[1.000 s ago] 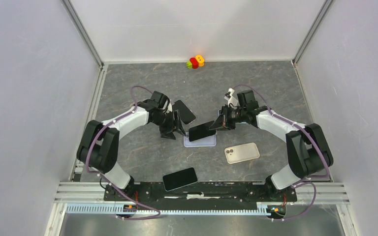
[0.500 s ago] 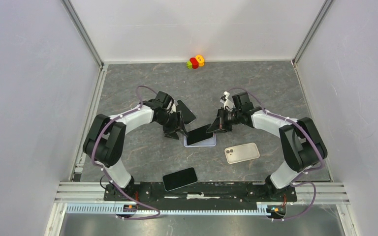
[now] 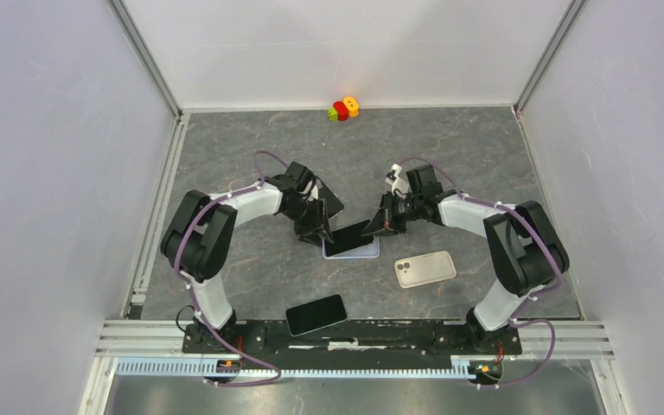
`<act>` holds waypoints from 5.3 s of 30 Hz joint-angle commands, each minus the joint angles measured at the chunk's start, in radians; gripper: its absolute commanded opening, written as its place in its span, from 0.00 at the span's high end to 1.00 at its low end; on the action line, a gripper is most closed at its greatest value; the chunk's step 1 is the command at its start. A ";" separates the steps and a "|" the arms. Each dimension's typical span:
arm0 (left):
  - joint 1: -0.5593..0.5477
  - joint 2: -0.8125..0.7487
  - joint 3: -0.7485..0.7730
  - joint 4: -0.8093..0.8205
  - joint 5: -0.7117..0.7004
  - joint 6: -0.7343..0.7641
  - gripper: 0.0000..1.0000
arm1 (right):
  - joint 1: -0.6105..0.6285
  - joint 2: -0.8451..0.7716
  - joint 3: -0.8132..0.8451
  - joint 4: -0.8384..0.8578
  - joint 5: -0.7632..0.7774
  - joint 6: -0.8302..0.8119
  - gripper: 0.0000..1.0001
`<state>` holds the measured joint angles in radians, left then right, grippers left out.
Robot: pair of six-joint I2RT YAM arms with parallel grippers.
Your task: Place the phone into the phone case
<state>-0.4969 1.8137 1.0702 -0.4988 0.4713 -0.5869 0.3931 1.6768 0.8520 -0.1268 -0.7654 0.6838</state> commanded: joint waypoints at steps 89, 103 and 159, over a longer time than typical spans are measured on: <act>-0.114 0.076 0.006 -0.012 -0.176 -0.174 0.98 | 0.069 0.072 0.230 -0.422 0.291 -0.519 0.51; -0.114 0.079 0.004 0.001 -0.152 -0.168 0.98 | 0.029 0.202 0.143 -0.238 0.119 -0.399 0.65; -0.175 0.332 0.402 -0.216 -0.267 -0.041 0.98 | 0.043 0.335 0.277 -0.375 0.404 -0.504 0.73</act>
<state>-0.6682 2.0636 1.4761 -0.6987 0.3168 -0.6838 0.4076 1.9278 1.1545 -0.4557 -0.5812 0.2569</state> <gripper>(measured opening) 0.028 0.283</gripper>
